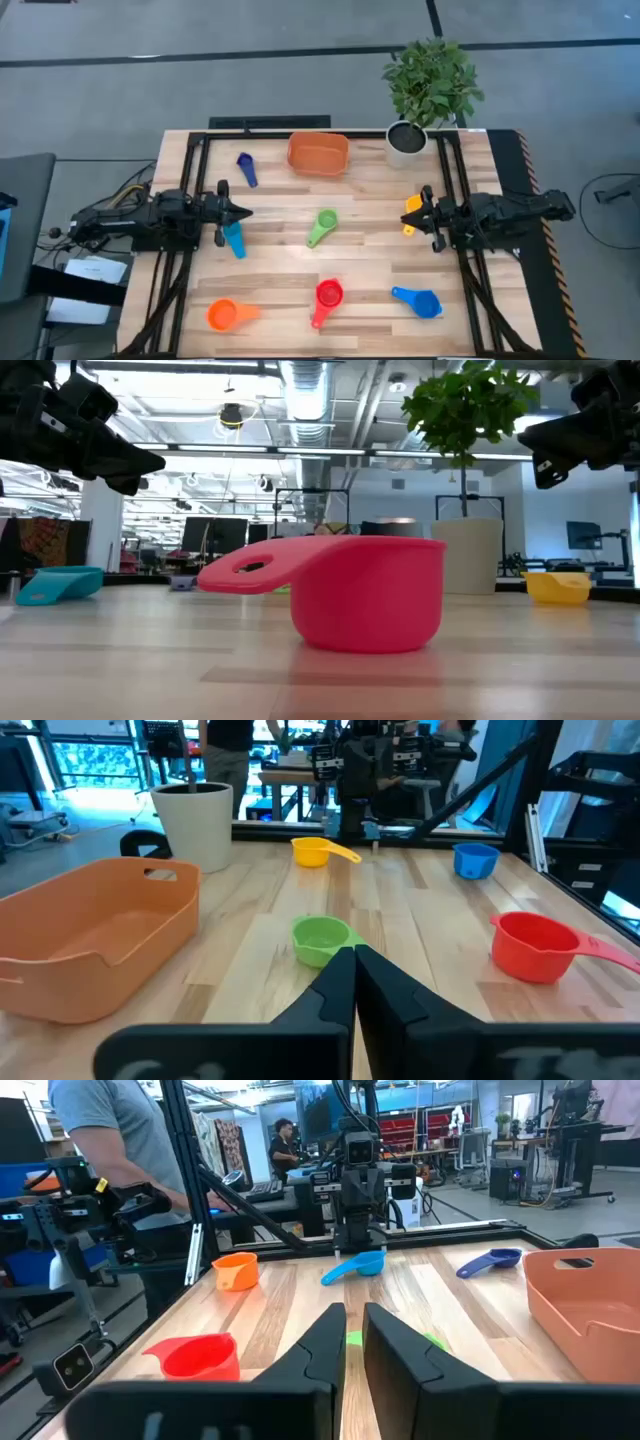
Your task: Nest measuring cups in basket
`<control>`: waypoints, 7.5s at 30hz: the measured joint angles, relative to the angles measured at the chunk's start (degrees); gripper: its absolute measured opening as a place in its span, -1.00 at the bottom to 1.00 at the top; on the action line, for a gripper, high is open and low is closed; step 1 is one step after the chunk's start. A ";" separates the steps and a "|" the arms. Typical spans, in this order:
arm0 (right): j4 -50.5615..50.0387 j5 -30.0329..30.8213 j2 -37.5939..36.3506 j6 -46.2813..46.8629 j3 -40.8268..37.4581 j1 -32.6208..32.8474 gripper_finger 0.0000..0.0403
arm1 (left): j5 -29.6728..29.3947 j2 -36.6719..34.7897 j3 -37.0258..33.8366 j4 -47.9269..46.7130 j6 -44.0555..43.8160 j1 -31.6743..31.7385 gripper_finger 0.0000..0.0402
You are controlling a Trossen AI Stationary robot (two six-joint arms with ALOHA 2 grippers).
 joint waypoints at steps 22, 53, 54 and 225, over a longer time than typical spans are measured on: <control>0.00 0.00 0.00 0.01 -0.01 0.01 -0.67 | 0.00 0.02 0.02 0.02 0.00 -0.02 -1.00; 0.02 0.00 0.00 0.00 0.00 0.01 -0.67 | 0.00 0.00 0.01 0.02 0.00 -0.01 -1.00; 0.01 0.00 0.00 0.00 -0.01 0.01 -0.67 | 0.00 0.01 0.00 0.02 0.00 -0.02 -1.00; -42.13 5.69 119.93 64.49 93.13 15.27 -0.95 | -4.94 29.64 24.64 -36.39 -60.08 -38.03 -1.00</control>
